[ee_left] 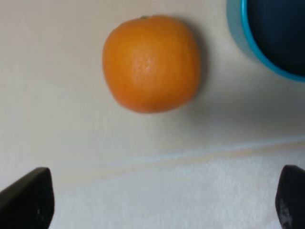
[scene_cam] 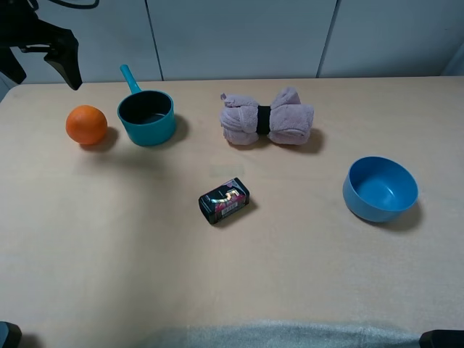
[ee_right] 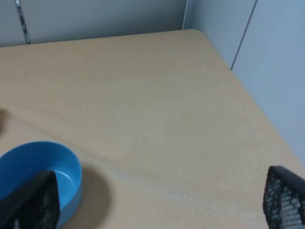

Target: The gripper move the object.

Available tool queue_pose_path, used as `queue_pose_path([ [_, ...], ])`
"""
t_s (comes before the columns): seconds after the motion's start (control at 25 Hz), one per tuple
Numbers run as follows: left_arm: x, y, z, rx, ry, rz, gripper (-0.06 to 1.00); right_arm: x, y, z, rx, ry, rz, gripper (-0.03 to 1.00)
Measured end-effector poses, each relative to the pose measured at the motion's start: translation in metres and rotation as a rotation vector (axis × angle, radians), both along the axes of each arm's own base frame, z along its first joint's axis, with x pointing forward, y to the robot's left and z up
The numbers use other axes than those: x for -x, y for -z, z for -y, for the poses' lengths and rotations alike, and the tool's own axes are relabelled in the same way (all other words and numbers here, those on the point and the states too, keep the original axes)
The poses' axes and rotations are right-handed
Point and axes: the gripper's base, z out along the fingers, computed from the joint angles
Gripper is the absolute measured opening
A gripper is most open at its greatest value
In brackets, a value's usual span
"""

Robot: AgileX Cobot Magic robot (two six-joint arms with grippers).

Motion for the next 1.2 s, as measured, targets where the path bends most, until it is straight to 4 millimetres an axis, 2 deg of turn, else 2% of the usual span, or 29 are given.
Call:
queue_pose_path([
  [0.28,0.03,-0.035,-0.004,-0.023,-0.012,0.041,0.99,0.0,0.0,0.0,0.0,0.0,0.0,0.65],
  [0.6,0.083,-0.048,-0.01,-0.06,-0.036,0.11,0.99,0.0,0.0,0.0,0.0,0.0,0.0,0.65],
  [0.8,0.122,-0.063,-0.013,-0.079,-0.052,0.17,0.99,0.0,0.0,0.0,0.0,0.0,0.0,0.65],
  [1.0,0.159,-0.066,-0.016,-0.095,-0.073,0.211,0.99,0.0,0.0,0.0,0.0,0.0,0.0,0.65],
  [1.2,0.195,-0.06,-0.018,-0.091,-0.094,0.237,0.99,0.0,0.0,0.0,0.0,0.0,0.0,0.65],
])
